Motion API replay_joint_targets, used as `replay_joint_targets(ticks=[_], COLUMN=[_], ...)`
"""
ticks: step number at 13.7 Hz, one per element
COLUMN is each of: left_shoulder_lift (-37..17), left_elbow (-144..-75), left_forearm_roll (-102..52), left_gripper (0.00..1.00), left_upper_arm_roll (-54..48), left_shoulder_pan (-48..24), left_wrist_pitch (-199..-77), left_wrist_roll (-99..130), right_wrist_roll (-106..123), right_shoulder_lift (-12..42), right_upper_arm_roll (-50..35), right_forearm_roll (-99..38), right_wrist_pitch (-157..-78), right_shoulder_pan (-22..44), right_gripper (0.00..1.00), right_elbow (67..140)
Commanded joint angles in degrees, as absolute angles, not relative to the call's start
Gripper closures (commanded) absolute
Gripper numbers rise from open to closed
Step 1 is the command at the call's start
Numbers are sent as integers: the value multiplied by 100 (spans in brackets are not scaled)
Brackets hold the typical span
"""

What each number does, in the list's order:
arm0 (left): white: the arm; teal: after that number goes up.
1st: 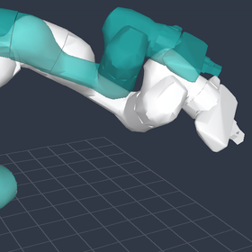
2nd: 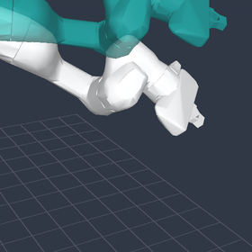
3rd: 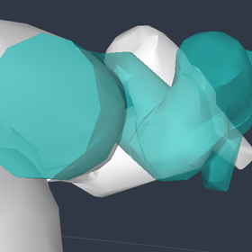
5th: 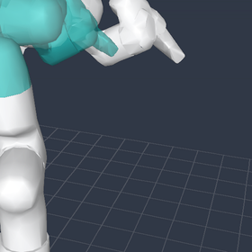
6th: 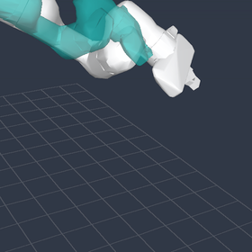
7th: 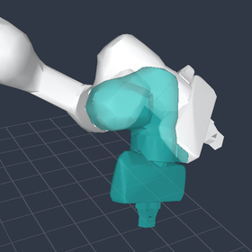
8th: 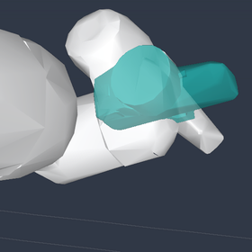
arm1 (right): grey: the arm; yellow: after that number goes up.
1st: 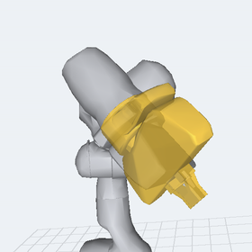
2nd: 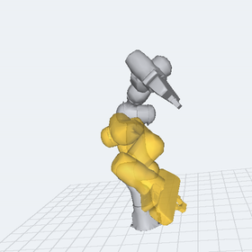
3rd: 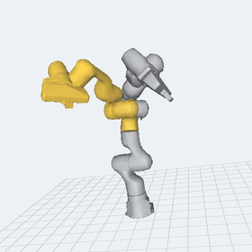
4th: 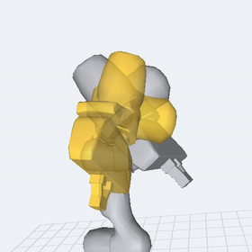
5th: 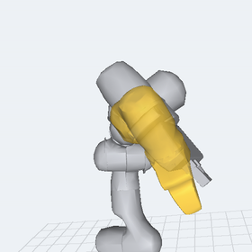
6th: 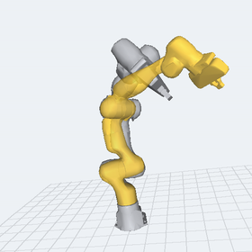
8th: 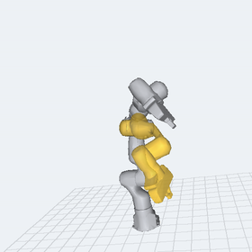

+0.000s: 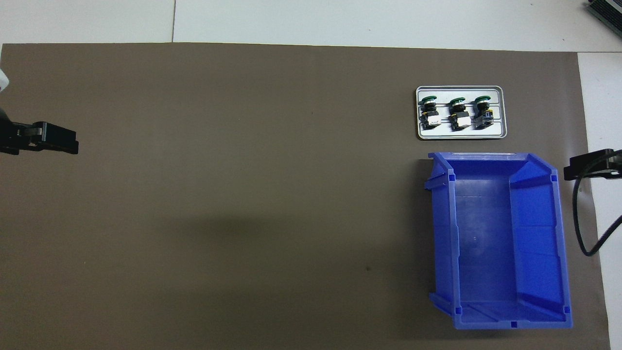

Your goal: Place and press button with both arms

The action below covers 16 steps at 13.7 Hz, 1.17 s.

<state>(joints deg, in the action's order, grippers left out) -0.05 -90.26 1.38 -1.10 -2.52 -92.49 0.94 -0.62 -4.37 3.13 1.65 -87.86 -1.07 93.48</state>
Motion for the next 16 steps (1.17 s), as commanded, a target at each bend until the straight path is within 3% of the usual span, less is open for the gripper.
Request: replay_joint_targets(ticks=[1,9,12,16], left_shoulder_lift=[88,88,88,88], left_elbow=[-9141,-9141,-9141,-9141], left_forearm_roll=[229,229,220,229], left_gripper=[0,0,0,0], left_upper_arm_roll=[-149,-149,-149,-149], left_shoulder_pan=[-193,-185,-193,-185], left_wrist_pitch=[-9299,-9299,-9299,-9299], left_wrist_roll=[18,9,9,9], right_wrist_roll=[-149,-220,-307,-352], right_shoulder_lift=[-448,-458,-28,1017], right_upper_arm_roll=[281,281,272,255], right_forearm_roll=[211,228,229,176], right_wrist_pitch=[-8736,-9008,-9717,-10912], right_shoulder_pan=[-114,-132,-27,105], right_gripper=[0,0,0,0], right_elbow=[9343,9501,9553,9360])
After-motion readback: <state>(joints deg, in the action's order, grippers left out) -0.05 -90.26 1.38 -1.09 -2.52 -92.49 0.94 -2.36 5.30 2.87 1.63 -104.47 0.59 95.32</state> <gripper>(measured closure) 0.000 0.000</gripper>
